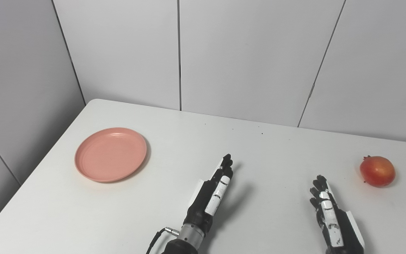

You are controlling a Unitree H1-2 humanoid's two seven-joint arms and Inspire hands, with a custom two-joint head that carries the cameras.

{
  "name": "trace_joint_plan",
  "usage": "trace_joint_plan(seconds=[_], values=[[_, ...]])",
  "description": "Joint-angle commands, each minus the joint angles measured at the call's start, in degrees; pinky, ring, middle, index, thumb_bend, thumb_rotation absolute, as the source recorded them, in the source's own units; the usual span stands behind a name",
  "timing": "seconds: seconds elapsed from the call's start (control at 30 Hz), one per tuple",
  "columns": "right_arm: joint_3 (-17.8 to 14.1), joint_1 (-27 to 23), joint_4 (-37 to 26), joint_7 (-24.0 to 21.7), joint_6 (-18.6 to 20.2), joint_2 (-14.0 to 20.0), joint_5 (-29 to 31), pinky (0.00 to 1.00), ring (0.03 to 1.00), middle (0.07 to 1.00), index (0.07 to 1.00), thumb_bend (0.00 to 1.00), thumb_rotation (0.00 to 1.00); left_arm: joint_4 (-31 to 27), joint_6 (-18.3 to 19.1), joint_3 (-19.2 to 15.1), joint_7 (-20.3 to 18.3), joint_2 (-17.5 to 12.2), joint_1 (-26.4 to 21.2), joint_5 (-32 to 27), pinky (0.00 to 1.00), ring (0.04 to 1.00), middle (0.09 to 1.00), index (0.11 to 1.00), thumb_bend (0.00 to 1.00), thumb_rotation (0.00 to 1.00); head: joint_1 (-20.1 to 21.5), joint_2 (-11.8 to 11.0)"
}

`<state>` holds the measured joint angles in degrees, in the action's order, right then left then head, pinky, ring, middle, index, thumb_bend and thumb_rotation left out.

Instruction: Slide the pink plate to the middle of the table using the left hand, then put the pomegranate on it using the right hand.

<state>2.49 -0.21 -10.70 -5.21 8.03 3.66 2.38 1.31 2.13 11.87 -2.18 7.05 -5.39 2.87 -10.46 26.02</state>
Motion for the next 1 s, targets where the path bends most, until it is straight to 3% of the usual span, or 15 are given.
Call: trace_joint_plan(seconds=[0.0,0.37,0.97], values=[[-0.09,-0.44,-1.70,-0.28,-2.98,0.03,0.23,1.00,0.997,1.000,1.000,0.25,1.00,0.00,0.80,1.19,-1.37,0.95,-0.78,-0.19,1.00,1.000,1.000,1.000,0.47,1.00,-0.01,0.01],[0.34,-0.31,-2.02,0.27,-2.54,-0.46,-0.66,1.00,0.993,1.000,1.000,0.24,1.00,-1.71,-1.17,0.35,-0.71,-0.05,-0.72,0.23,1.00,0.989,0.995,0.990,0.47,1.00,-0.09,-0.23],[0.22,-0.55,-1.80,0.51,-1.98,-1.18,-0.45,1.00,0.997,1.000,1.000,0.24,1.00,-13.95,-0.04,-1.24,-1.79,-4.04,-3.22,1.39,0.98,0.983,0.992,0.975,0.48,1.00,-0.47,-0.81]])
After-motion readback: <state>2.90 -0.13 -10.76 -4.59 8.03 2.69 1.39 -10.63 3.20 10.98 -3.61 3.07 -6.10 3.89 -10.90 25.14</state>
